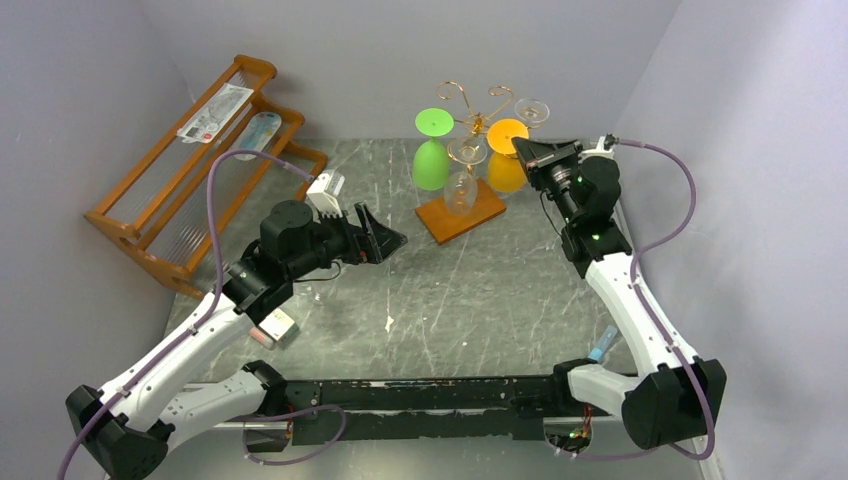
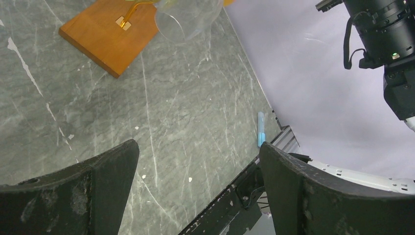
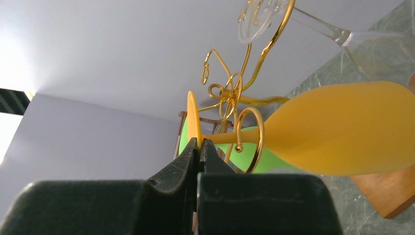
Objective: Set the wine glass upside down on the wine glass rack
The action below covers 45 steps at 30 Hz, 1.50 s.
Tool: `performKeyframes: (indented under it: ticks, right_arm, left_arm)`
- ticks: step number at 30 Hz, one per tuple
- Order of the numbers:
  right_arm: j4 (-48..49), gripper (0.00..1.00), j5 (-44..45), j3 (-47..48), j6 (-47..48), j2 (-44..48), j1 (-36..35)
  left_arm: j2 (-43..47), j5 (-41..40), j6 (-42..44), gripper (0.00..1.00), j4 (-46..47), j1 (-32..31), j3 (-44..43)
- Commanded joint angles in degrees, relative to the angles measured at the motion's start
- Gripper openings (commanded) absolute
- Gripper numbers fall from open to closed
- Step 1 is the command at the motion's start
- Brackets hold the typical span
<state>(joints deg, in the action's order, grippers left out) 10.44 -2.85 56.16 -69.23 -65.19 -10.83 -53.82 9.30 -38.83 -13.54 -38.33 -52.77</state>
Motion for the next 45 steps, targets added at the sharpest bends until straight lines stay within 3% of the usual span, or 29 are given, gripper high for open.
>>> performKeyframes:
  ticks: [1,22,34,41,45]
  right_arm:
    - [-2.19,0.0,-0.74,1.67,-0.36,2.47,0.37]
    - [-7.29,0.0,4.43,1.32,2.4,7.26,0.98]
    - [-8.78,0.0,8.68,2.11,4.8,4.68,1.06]
    - [-10.12,0.27,9.21,2.38,5.23,4.29,1.07]
    - [-10.26,0.31,10.31,2.81,6.01,4.82,1.0]
  left_arm:
    - [1.04,-0.15,0.32,0.97,-0.64,-0.11,-0.52]
    - [1.24,-0.78,0.6,0.97,-1.44,-0.13,-0.88]
    - [0.94,-1.18,0.73,0.97,-1.68,-0.09,-0.84]
    - [0.7,-2.16,1.94,0.97,-2.91,-0.17,-2.1]
    - [0.23,-5.44,5.3,0.97,-6.86,-0.15,-5.94]
